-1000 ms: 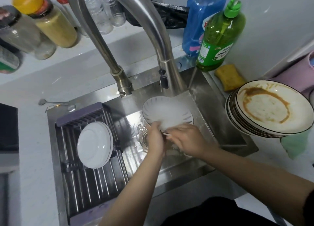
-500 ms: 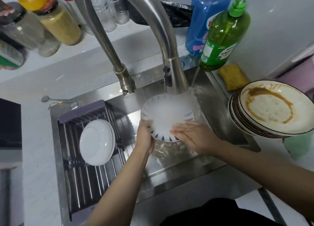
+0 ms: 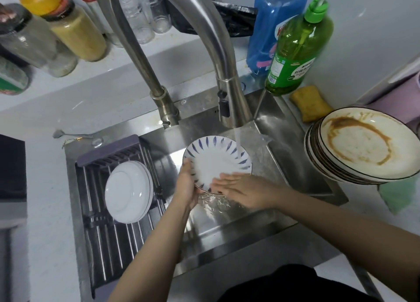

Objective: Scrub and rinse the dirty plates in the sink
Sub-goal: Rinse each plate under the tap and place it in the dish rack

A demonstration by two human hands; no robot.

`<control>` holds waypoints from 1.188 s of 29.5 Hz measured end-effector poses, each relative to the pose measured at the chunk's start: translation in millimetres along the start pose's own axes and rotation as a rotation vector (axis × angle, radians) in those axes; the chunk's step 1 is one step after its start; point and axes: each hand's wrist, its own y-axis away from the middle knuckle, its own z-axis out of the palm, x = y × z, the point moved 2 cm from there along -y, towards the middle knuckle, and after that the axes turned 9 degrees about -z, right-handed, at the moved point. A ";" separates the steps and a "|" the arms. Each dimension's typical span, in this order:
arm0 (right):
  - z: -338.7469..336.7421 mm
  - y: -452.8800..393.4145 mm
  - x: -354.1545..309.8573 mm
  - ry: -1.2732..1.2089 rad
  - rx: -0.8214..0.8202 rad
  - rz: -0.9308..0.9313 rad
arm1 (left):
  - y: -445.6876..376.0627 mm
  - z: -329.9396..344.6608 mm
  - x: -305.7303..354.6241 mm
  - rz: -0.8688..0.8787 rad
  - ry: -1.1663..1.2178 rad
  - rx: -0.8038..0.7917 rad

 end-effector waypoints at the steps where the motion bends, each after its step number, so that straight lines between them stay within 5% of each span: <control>1: -0.2 11.3 9.3 0.107 0.043 0.046 | -2.0 -5.1 1.4 -0.007 -0.023 0.000; 4: -5.6 20.9 30.9 0.266 0.056 0.230 | 1.4 1.5 1.2 -0.118 -0.111 -0.106; 6: -4.4 5.7 30.2 0.130 0.087 0.280 | 3.7 12.5 -1.7 -0.199 -0.168 -0.182; 10: -1.5 -10.7 4.9 -0.270 0.194 0.167 | 2.8 33.7 4.6 -0.210 -0.251 -0.209; 13: -0.8 5.6 -4.2 -0.222 0.185 0.088 | -7.5 35.4 19.3 -0.187 -0.189 -0.141; 18: -2.7 19.4 -1.2 0.054 0.849 0.116 | -1.7 61.3 24.2 -0.123 -0.242 -0.233; 20: -10.6 18.9 -3.5 -0.134 0.955 0.247 | 5.0 77.9 16.5 -0.037 -0.268 -0.202; 26: -15.1 19.5 12.7 -1.207 1.078 0.431 | -2.1 96.9 -7.7 0.382 -0.644 -0.057; 30: -11.1 21.2 16.3 -1.483 1.053 0.385 | -5.7 90.8 -8.5 0.570 -0.787 0.070; 35: -12.0 21.2 11.6 -1.634 0.999 0.336 | -14.5 76.1 -14.9 0.806 -1.036 -0.033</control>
